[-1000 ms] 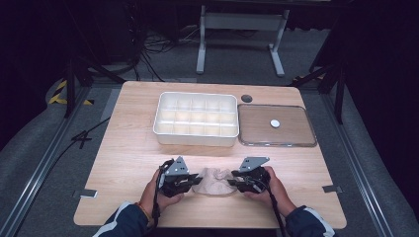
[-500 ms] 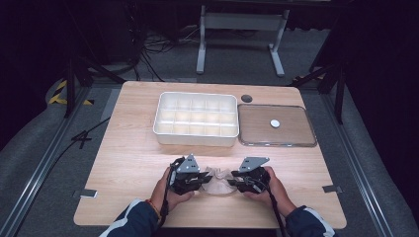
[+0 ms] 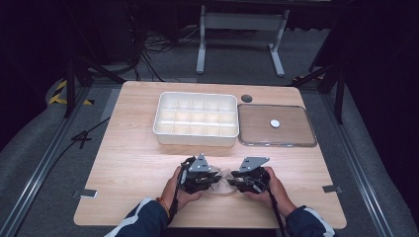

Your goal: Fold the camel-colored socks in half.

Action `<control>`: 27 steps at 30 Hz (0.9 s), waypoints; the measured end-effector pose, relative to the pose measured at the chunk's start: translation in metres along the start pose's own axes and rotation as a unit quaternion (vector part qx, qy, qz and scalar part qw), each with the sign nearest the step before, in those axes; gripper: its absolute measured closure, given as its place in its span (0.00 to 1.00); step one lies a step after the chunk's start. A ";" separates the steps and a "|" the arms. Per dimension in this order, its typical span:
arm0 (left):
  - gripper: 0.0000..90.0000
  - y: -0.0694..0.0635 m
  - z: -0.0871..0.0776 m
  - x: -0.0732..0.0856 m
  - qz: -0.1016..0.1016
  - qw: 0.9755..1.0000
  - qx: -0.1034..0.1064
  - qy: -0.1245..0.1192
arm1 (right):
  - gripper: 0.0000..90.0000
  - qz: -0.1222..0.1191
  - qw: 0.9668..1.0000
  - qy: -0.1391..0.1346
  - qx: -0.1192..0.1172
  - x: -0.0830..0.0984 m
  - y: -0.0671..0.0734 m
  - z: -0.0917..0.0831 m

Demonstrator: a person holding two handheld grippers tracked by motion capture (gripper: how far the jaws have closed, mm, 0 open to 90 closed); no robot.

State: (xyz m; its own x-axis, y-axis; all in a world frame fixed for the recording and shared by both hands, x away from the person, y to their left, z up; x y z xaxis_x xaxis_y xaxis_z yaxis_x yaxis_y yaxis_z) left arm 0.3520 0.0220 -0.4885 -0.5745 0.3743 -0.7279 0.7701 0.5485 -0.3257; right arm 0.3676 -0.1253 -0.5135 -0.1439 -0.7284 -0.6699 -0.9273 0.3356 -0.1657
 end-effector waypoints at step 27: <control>0.92 -0.008 0.041 0.005 0.005 1.000 -0.015 0.025 | 0.80 0.031 0.999 0.009 0.010 0.006 -0.009 -0.003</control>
State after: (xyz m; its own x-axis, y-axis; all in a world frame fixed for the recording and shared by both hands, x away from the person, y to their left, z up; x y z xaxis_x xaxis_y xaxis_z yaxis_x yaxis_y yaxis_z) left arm 0.3539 -0.0109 -0.5141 -0.5804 0.4158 -0.7002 0.7674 0.5669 -0.2994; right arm 0.3737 -0.1342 -0.5141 -0.2068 -0.7164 -0.6664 -0.9091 0.3924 -0.1398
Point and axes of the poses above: each handheld gripper's, and its own axes: z roughly forward along the jaws, x roughly out of its underside, y roughly to its left, the point moved 6 cm from there along z, roughly forward along the jaws, and after that the axes turned 14 degrees about -z, right-handed, at the moved point
